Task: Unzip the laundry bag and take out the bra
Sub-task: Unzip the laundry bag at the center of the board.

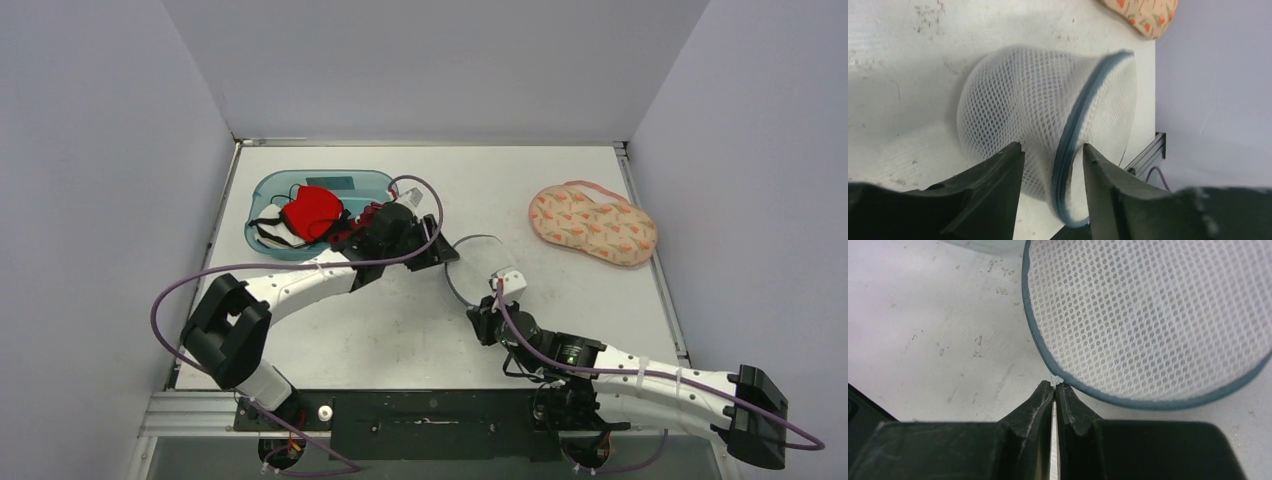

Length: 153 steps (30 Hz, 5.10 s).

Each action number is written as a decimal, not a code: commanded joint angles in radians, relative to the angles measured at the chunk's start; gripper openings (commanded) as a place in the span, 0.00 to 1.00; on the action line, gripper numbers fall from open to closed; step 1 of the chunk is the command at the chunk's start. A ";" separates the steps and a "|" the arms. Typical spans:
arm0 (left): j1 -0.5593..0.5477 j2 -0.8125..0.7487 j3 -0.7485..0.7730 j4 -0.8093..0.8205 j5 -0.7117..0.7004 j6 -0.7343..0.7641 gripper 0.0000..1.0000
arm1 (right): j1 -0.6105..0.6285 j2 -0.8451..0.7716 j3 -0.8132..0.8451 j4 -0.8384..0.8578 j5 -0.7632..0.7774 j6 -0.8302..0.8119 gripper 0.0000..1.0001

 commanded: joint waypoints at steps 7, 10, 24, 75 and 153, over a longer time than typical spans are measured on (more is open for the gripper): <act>-0.014 -0.097 -0.007 -0.168 -0.110 0.003 0.97 | 0.018 0.122 0.023 0.217 0.003 0.015 0.05; -0.046 -0.221 -0.135 -0.113 -0.131 -0.084 0.96 | 0.020 0.151 0.034 0.236 -0.006 0.006 0.05; -0.145 -0.144 -0.182 0.142 -0.103 -0.313 0.92 | 0.023 0.175 0.050 0.239 -0.016 0.005 0.05; 0.043 0.081 0.157 -0.083 0.079 0.101 0.24 | 0.053 0.008 0.020 0.038 0.130 0.110 0.05; 0.061 0.020 -0.015 0.124 0.069 -0.044 0.31 | 0.023 -0.067 -0.023 0.045 0.169 0.074 0.05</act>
